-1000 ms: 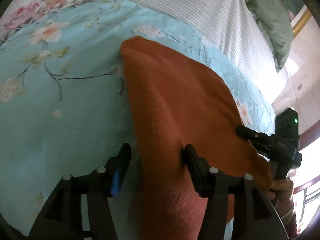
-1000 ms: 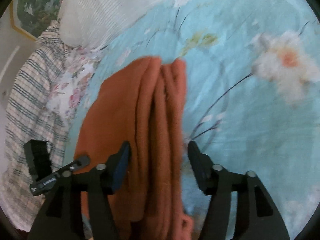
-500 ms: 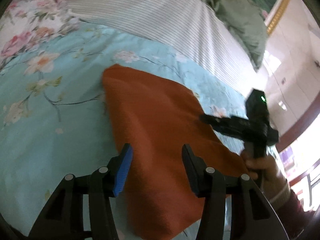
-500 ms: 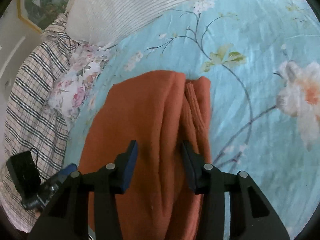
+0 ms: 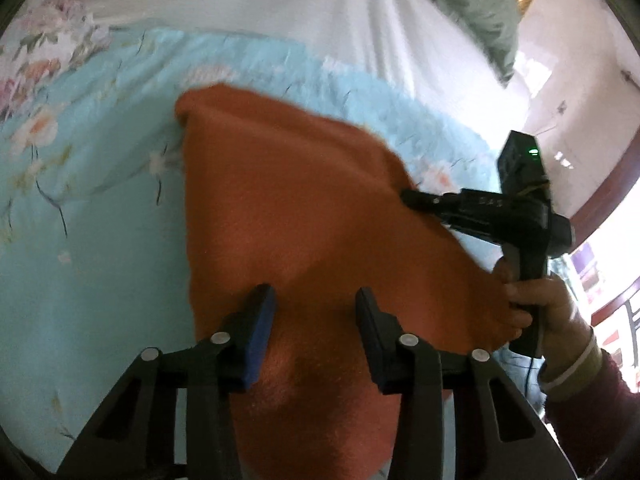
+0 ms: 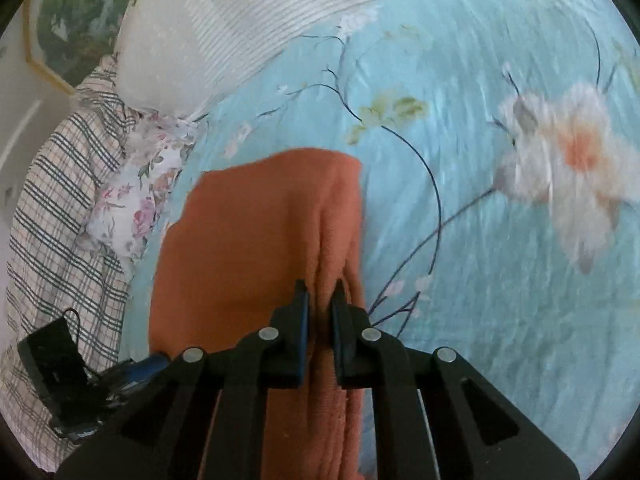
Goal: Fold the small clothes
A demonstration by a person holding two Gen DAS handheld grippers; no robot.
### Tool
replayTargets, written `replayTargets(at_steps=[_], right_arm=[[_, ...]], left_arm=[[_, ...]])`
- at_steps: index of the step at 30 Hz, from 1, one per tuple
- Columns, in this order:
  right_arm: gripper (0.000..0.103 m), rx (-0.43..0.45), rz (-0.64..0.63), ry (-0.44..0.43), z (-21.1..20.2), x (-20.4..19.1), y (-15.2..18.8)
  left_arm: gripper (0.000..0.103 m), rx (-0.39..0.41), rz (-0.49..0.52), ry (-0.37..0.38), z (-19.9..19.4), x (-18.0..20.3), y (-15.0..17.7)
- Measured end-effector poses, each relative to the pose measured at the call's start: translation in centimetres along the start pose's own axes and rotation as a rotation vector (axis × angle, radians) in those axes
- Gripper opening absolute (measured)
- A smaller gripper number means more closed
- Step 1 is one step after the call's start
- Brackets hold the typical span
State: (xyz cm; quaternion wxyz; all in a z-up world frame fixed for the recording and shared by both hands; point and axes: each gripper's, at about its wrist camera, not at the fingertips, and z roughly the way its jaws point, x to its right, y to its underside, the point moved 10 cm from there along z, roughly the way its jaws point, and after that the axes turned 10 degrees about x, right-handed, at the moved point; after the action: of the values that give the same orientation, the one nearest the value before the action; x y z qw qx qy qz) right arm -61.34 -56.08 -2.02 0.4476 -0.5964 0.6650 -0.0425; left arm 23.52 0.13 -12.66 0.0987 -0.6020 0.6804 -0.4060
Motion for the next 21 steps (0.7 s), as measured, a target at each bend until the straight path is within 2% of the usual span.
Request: replayTargets(at_steps=[6,8,12,14,17,21], right_arm=[[0.011,-0.003,-0.04,0.038,0.1,-0.2,-0.3],[0.014,-0.005,-0.032,0.044,-0.4,-0.4,-0.4],[0.016,0.062,-0.087,0.11,-3.2,-1.8,-1.3],[0.016,0.096,-0.108,0.094,-4.9,-3.0,-1.7],[0.018,0.082,-0.146,0.053,-5.2,-5.1,-1.5],[0.021,0.038,-0.152,0.032,-3.1,-6.6,-1.4]], left_arm=[[0.037,0.01,0.003,-0.031,0.8,-0.2,0.2],[0.037,0.012,0.008,-0.042,1.0,-0.2,0.2],[0.038,0.006,-0.008,-0.032,-0.1,-0.1,0.2],[0.038,0.016,-0.019,-0.015,-1.3,0.1,0.2],[0.038,0.046,-0.037,0.015,-3.2,0.1,-0.4],[0.039,0.064,-0.077,-0.033,-2.3,-1.9,-4.3]])
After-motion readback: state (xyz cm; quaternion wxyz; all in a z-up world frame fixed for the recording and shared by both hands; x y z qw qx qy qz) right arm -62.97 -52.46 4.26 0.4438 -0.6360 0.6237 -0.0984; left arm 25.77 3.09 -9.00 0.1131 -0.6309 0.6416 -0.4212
